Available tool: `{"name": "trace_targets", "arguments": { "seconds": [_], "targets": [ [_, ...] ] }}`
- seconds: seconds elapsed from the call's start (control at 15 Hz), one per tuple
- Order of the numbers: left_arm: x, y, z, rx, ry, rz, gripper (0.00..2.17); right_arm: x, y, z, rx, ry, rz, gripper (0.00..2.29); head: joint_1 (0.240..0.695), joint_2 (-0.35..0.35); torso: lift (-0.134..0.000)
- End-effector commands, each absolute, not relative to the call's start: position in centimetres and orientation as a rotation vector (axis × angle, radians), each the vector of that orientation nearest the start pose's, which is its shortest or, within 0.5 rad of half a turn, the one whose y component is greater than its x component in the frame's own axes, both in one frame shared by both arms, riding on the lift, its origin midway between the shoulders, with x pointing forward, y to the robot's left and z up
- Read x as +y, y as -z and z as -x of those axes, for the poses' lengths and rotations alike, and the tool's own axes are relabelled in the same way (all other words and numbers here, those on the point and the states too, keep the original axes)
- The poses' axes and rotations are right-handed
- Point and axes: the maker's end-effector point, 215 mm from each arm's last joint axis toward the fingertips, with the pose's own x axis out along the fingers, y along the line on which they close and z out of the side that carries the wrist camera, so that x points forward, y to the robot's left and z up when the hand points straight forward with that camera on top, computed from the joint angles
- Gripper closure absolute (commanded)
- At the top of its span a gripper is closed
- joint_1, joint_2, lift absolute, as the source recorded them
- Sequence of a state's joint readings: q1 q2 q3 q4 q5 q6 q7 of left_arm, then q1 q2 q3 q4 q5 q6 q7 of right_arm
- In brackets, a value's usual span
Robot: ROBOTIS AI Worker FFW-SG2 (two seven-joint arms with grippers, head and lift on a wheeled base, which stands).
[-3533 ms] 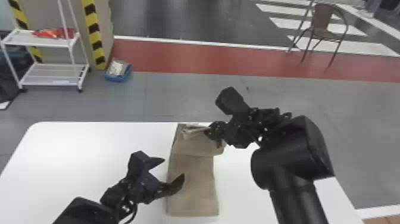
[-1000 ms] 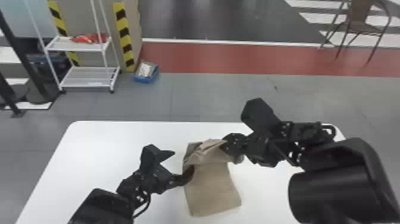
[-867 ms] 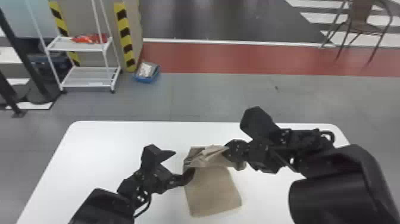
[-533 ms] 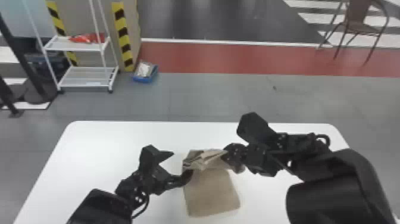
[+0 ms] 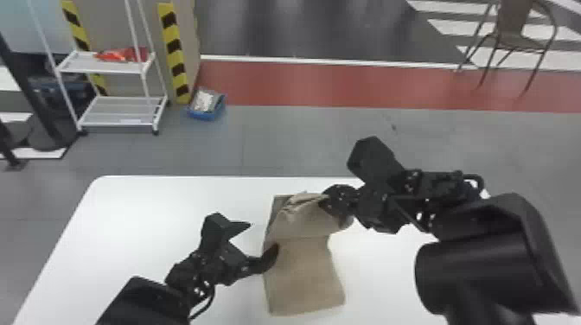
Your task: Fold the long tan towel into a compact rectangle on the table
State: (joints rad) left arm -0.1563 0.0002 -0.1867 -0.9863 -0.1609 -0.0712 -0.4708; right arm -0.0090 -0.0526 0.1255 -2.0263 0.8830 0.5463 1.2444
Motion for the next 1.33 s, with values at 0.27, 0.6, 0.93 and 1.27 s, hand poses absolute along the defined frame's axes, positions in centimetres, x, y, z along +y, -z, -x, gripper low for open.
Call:
{"name": "trace_targets", "arguments": {
  "seconds": [0.27, 0.6, 0.93, 1.27],
  "targets": [
    [4.9, 55.1, -53.8, 0.393, 0.651, -0.142, 0.2, -11.6, 35.0, -46.6, 0.51, -0.918, 0.629, 1.48, 0.695, -0.076, 0.0],
    [4.8, 54.4, -54.3, 0.368, 0.646, -0.142, 0.2, -12.3, 37.1, -44.0, 0.575, -0.966, 0.64, 1.48, 0.695, -0.073, 0.0],
    [4.8, 54.4, -54.3, 0.368, 0.648, -0.144, 0.2, -13.5, 38.7, -45.8, 0.584, -0.916, 0.709, 1.48, 0.695, -0.087, 0.0],
    [4.9, 54.4, -54.3, 0.368, 0.648, -0.142, 0.2, -13.3, 39.8, -46.1, 0.599, -0.922, 0.797, 1.48, 0.695, -0.093, 0.0]
  ]
}}
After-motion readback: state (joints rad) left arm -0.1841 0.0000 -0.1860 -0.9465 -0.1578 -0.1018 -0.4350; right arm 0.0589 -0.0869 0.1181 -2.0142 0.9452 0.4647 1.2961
